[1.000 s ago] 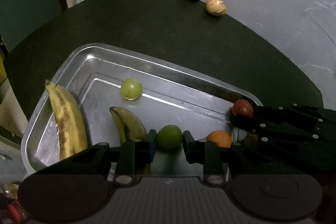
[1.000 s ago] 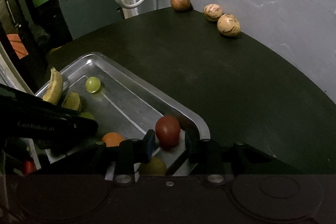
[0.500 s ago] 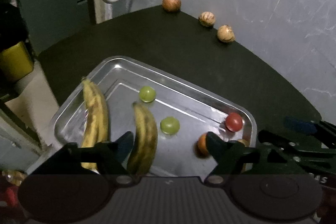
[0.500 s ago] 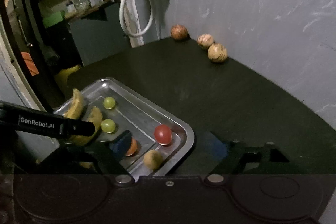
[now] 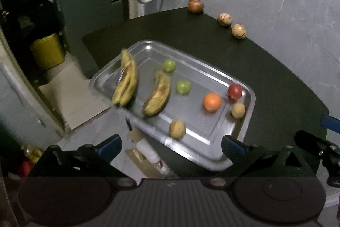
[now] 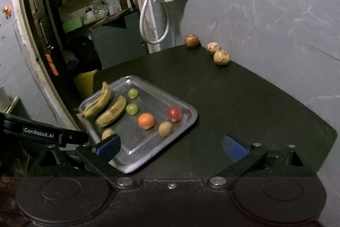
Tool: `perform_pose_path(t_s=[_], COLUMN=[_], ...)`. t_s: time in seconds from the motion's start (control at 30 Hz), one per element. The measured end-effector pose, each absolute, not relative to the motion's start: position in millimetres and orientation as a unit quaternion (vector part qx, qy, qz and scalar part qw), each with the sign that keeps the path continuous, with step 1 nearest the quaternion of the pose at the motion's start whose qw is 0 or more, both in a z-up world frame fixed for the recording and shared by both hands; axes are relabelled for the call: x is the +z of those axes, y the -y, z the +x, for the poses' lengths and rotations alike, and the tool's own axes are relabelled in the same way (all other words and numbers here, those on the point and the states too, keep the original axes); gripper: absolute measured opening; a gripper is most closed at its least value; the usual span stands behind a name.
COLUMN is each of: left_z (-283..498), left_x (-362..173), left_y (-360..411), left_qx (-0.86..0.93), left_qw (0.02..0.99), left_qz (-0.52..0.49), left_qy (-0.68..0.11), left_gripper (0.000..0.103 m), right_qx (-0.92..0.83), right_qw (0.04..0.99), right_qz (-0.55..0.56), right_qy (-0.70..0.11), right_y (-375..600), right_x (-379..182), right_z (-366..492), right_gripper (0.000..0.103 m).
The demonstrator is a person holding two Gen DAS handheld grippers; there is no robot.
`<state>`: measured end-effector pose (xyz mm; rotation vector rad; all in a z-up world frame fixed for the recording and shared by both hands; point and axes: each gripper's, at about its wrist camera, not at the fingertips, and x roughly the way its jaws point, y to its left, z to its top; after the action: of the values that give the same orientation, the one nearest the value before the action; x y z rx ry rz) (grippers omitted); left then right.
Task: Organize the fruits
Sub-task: 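Lower the lime and tomato into the tray and open both tools, then raise both tools from the tray toward the striped melons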
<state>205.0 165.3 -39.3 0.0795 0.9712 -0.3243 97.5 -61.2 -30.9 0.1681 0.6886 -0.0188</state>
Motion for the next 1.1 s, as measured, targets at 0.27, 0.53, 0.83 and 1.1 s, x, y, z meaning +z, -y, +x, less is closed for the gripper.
perform_pose_path(t_s=[0.27,0.53,0.83,1.1], left_z=[148.2,127.2,127.3,180.3], left_x=[-41.1,-40.2,-3.8,62.2], left_y=[-172.8,-166.1,-148.6,-136.5], left_qx=[-0.133,-0.120,-0.146,-0.218], left_qw=[0.866,0.857,0.868,0.863], left_qz=[0.036,0.047,0.084,0.115], left_qy=[-0.480,-0.498,-0.468,-0.440], left_gripper=[0.102,0.102,0.102,0.102], right_qx=[-0.006,-0.034,-0.068,-0.060], right_qw=[0.928,0.930,0.931,0.943], right_qz=[0.078,0.082,0.076,-0.057], right_qy=[-0.365,-0.356,-0.350,-0.322], right_y=[64.6,77.6,109.7,148.9], right_x=[-34.5,-26.4,29.8,140.5], right_z=[52.0,26.3,6.2,26.4], right_gripper=[0.102,0.102,0.102,0.102])
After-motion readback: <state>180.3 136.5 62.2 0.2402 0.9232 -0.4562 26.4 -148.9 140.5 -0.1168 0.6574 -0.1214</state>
